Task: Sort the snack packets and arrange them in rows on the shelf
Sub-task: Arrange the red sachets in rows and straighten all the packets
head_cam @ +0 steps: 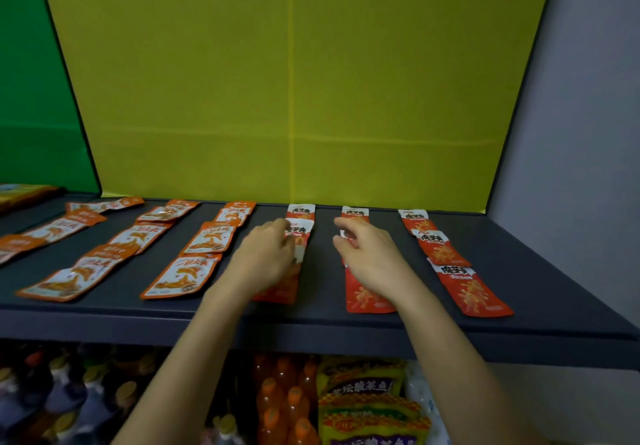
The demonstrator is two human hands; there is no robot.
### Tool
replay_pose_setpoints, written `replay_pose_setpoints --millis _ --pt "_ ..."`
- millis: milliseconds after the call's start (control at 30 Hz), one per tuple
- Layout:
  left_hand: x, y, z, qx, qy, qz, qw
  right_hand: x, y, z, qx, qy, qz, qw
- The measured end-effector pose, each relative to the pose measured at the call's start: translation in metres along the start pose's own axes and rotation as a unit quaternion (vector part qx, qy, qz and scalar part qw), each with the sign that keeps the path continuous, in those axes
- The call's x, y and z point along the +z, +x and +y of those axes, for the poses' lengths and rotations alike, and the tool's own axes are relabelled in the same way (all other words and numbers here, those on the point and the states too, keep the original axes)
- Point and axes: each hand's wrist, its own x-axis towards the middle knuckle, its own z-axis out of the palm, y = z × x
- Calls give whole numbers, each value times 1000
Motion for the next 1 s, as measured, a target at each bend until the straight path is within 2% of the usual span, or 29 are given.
replay_pose_setpoints --millis 200,433,867,1000 --pt "-3 6 -41 -23 -11 -63 998 51 18 -34 81 -1 -47 996" --pt "17 13 -57 66 10 -77 995 74 16 -40 140 -44 -26 989" --pt "16 8 -58 87 -1 -53 995 79 18 -38 114 -79 -23 990" --pt "3 2 -58 95 -52 -13 994 81 22 -37 86 -59 21 994"
